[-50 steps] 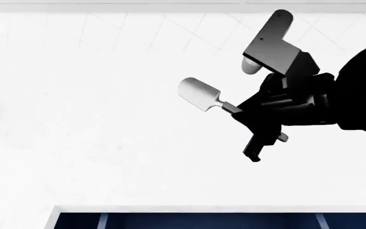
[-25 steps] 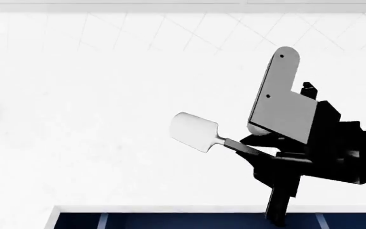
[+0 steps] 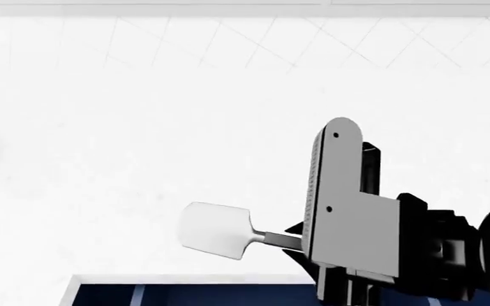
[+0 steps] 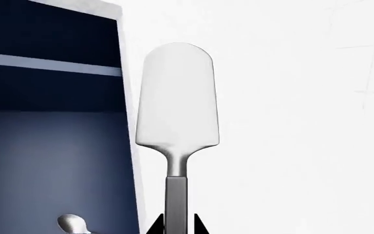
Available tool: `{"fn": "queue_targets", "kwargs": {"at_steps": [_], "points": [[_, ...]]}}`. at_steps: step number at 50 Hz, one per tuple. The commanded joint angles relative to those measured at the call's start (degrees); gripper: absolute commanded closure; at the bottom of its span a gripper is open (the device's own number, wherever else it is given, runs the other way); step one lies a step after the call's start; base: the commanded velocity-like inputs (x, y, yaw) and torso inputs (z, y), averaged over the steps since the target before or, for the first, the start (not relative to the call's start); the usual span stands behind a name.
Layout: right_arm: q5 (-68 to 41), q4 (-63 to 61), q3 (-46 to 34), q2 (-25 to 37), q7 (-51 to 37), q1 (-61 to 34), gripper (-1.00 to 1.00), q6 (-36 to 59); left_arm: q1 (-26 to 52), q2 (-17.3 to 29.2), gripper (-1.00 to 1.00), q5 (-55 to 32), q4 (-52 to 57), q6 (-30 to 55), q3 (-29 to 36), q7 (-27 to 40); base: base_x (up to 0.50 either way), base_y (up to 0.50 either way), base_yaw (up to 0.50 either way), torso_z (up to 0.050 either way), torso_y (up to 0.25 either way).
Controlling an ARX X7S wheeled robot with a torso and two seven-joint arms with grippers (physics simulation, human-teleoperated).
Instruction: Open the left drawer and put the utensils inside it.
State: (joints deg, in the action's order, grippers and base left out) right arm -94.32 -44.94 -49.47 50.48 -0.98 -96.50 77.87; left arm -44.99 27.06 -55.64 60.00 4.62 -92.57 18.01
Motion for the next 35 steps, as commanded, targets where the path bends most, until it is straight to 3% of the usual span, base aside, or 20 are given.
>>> {"fn": "queue_targets", "kwargs": {"at_steps": [1,5,20,35], "points": [[-4.4,-1.7,-0.4,-1.0,-5.1,0.6,1.00,-3.3,0.0,-0.2,-1.00,0.3,0.0,-0.2,0.3,0.0,0.00,0.00,0.00,0.000,0.000],[-3.8,-2.5,-0.6,-1.1,-4.8,1.6,1.00,-3.9,0.0,-0.2,-1.00,0.6,0.0,-0.4,0.7,0.1,0.00,0.00,0.00,0.000,0.000],[-19.4,-3.3,-7.3,-1.3,-22.4,5.3,1.00,-12.7,0.0,-0.5,-1.00,0.1,0.0,-0.2,0.2,-0.1,0.00,0.00,0.00,0.000,0.000],[-20.2,-5.9,-7.9,2.1,-24.9,10.2,1.00,-16.1,0.0,0.1,-1.00,-1.1,0.0,0.6,-1.3,0.1,0.00,0.00,0.00,0.000,0.000]]}}
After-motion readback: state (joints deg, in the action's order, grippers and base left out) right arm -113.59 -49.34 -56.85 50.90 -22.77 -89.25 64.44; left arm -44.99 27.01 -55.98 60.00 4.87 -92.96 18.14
